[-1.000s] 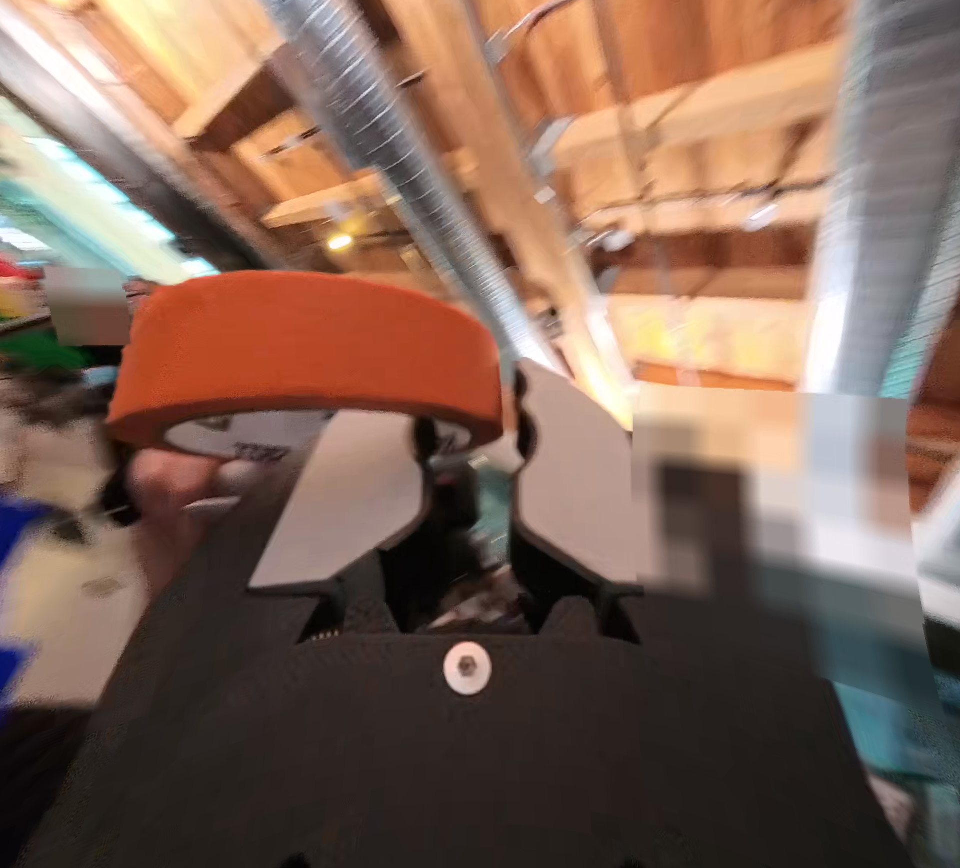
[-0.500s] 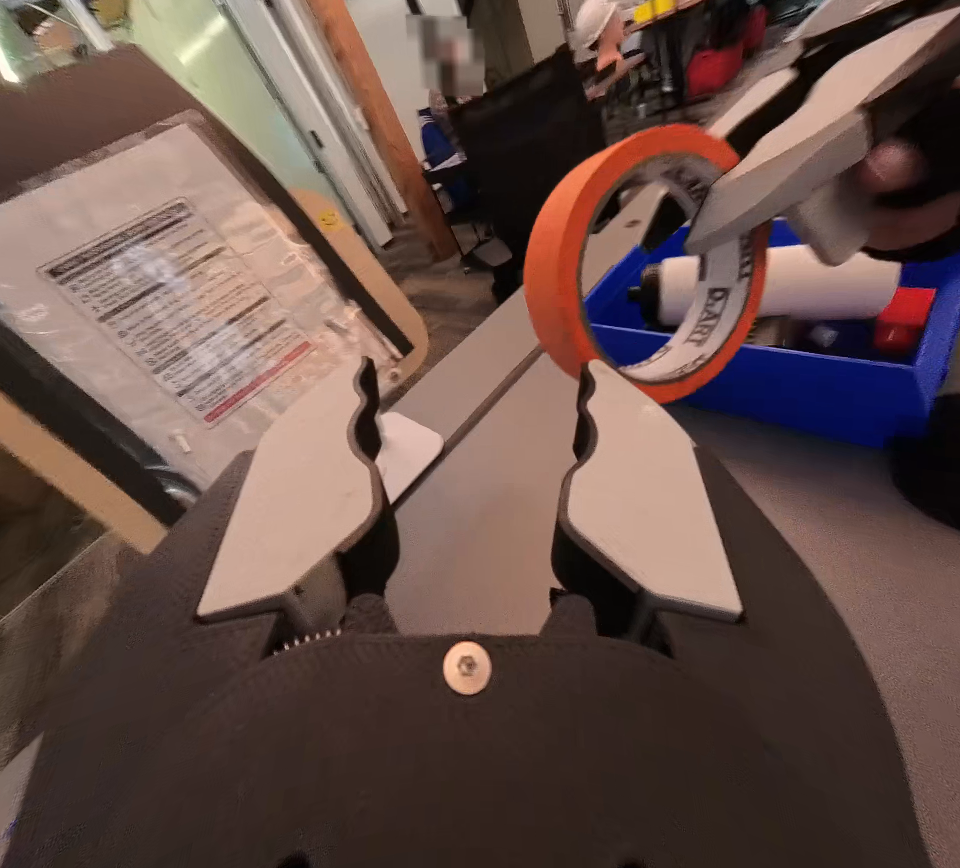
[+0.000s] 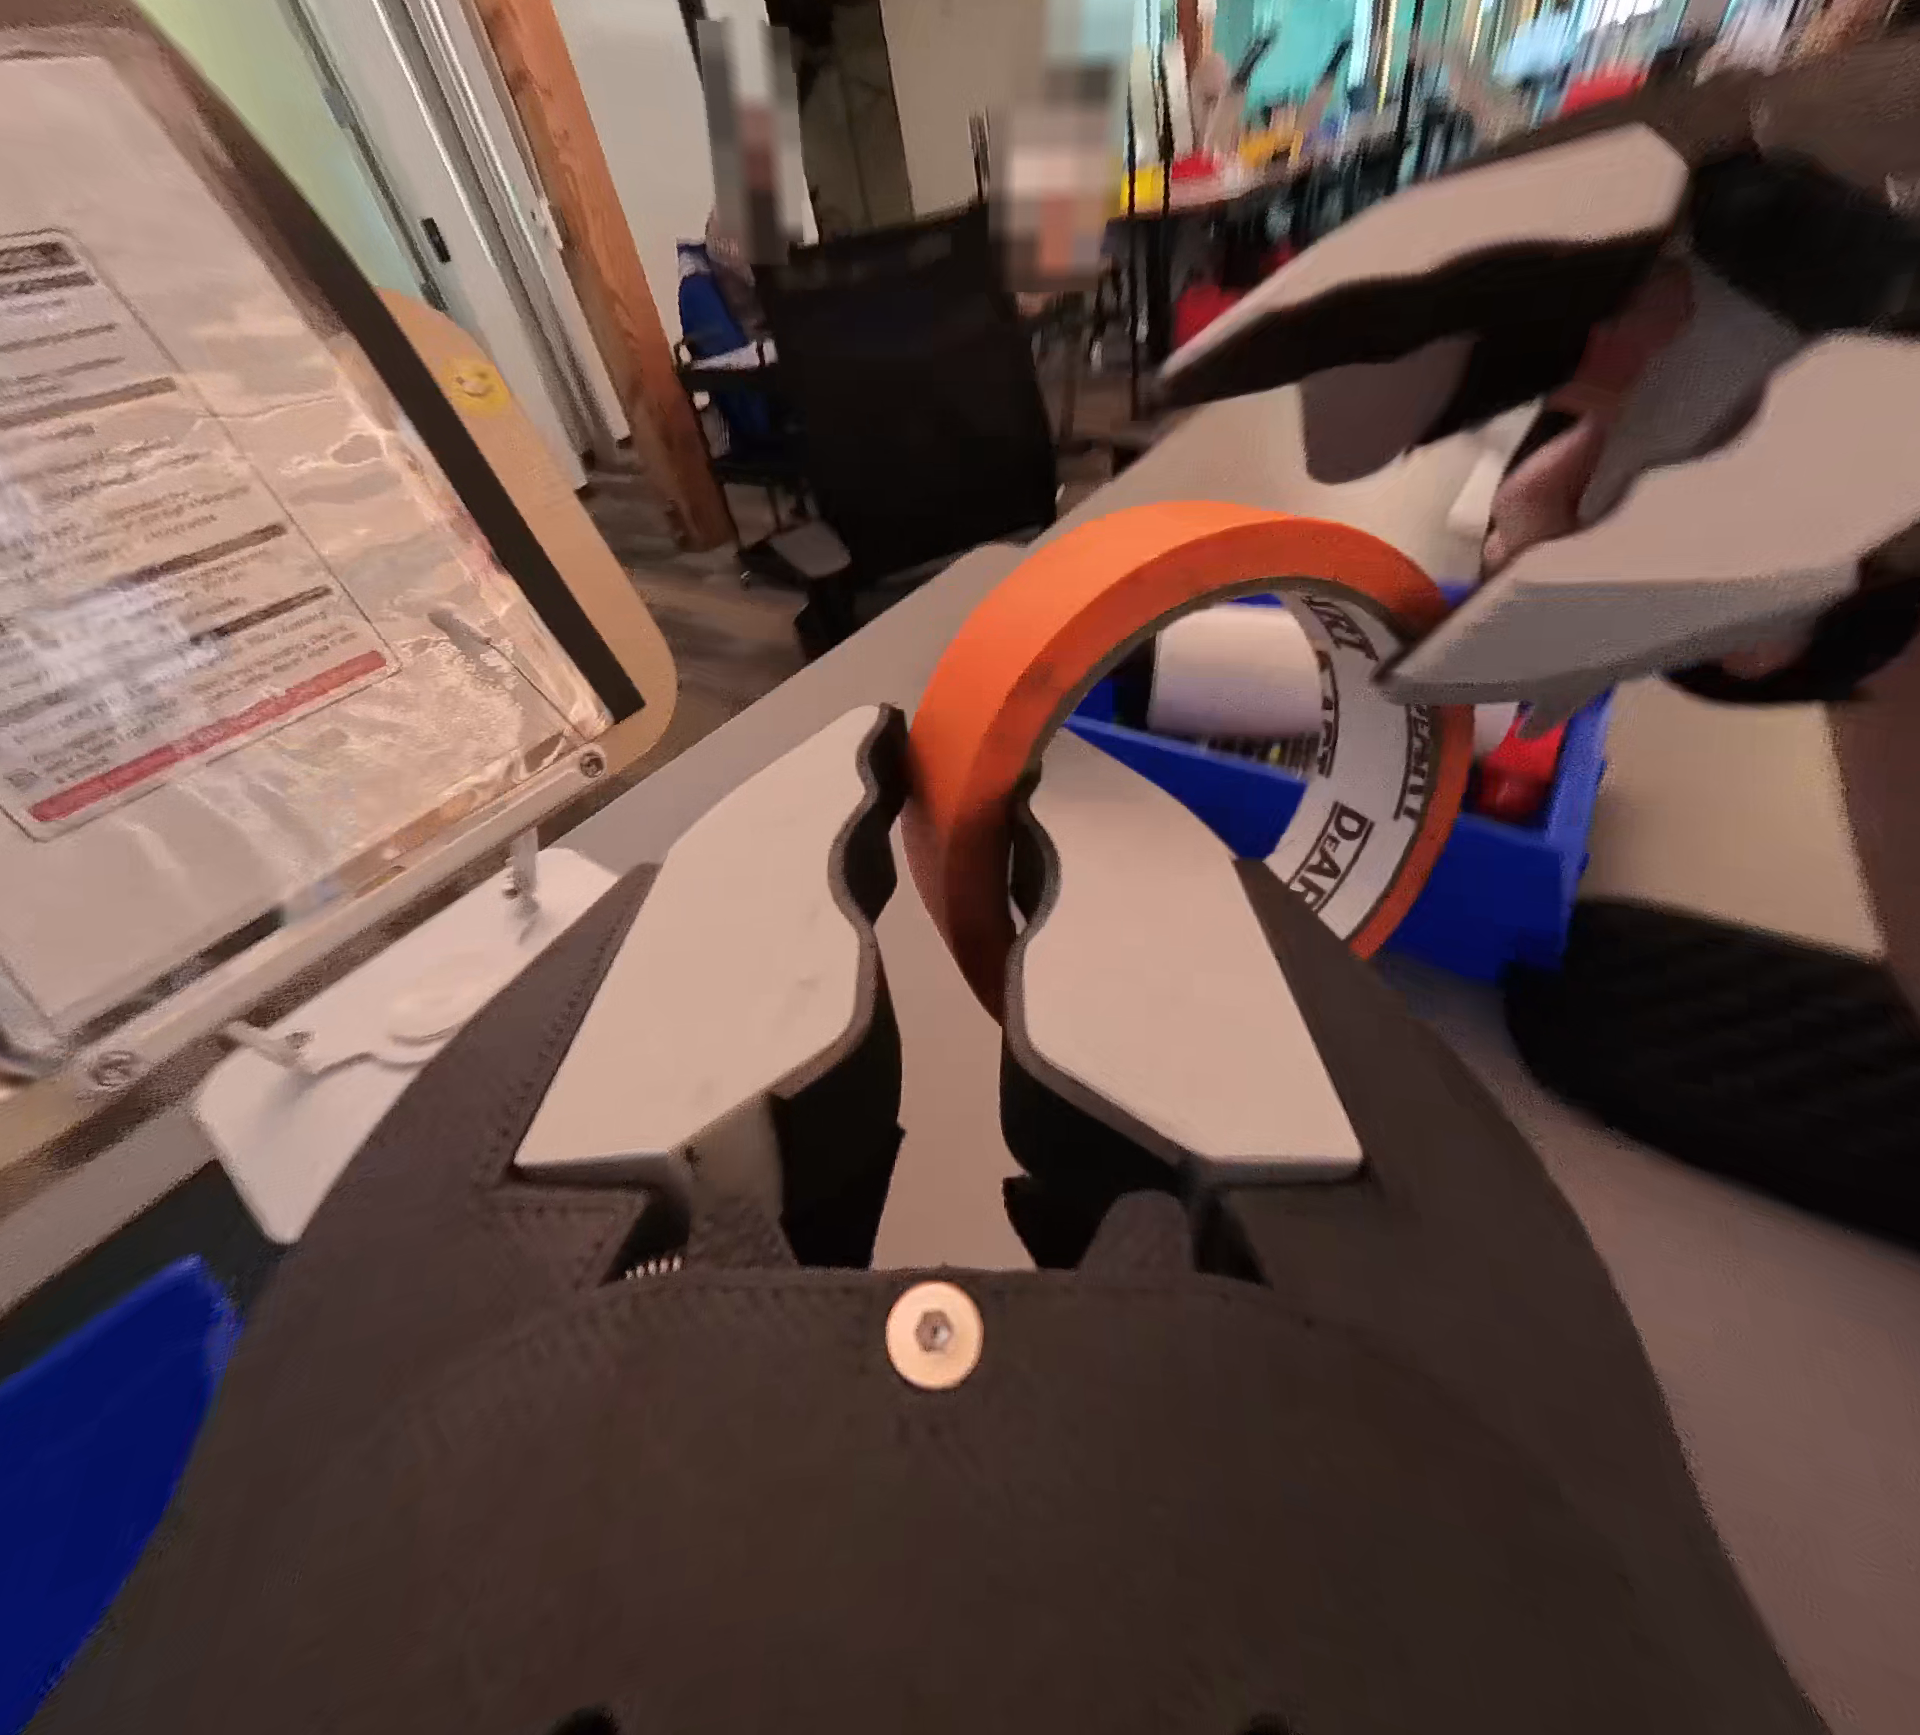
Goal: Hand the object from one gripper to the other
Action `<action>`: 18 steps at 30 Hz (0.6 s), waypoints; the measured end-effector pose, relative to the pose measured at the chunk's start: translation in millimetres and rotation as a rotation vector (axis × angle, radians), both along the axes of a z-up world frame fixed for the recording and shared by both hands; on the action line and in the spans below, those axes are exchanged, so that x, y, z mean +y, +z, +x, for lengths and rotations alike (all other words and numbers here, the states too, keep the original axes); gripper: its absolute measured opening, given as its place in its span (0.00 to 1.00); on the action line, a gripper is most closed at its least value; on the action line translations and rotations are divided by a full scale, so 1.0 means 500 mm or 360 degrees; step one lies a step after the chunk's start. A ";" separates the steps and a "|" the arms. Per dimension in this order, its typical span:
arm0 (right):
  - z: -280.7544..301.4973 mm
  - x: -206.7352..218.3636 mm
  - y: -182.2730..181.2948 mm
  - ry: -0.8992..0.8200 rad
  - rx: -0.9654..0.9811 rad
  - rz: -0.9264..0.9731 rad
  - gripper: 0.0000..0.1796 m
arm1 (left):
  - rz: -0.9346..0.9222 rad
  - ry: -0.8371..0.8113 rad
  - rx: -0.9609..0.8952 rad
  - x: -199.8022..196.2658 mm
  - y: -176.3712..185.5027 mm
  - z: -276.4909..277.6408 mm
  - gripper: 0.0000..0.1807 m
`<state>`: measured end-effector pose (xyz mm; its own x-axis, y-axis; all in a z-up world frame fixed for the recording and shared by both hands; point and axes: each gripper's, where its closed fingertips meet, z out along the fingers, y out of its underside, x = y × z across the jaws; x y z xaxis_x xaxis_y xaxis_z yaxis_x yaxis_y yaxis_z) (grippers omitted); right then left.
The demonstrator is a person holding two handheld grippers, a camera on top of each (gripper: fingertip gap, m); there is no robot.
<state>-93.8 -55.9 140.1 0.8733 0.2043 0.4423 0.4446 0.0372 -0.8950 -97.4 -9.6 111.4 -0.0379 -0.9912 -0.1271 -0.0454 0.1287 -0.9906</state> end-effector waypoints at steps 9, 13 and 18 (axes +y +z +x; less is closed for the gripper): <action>-0.035 0.009 0.049 -0.0257 0.0112 0.0490 0.34 | -0.0358 0.0499 -0.0566 0.146 0.077 -0.084 0.09; -0.036 0.043 0.007 -0.0433 0.0101 0.0450 0.35 | -0.0153 0.0671 -0.0632 0.145 0.088 -0.096 0.08; -0.047 0.076 -0.042 -0.0196 0.0785 0.0342 0.38 | -0.0334 0.0515 -0.0811 0.098 0.106 -0.105 0.08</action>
<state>-117.2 -17.9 118.9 0.9993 0.0379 -0.0046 -0.0127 0.2162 -0.9763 -150.1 39.6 164.3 0.2815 -0.9481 0.1478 0.4338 -0.0117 -0.9009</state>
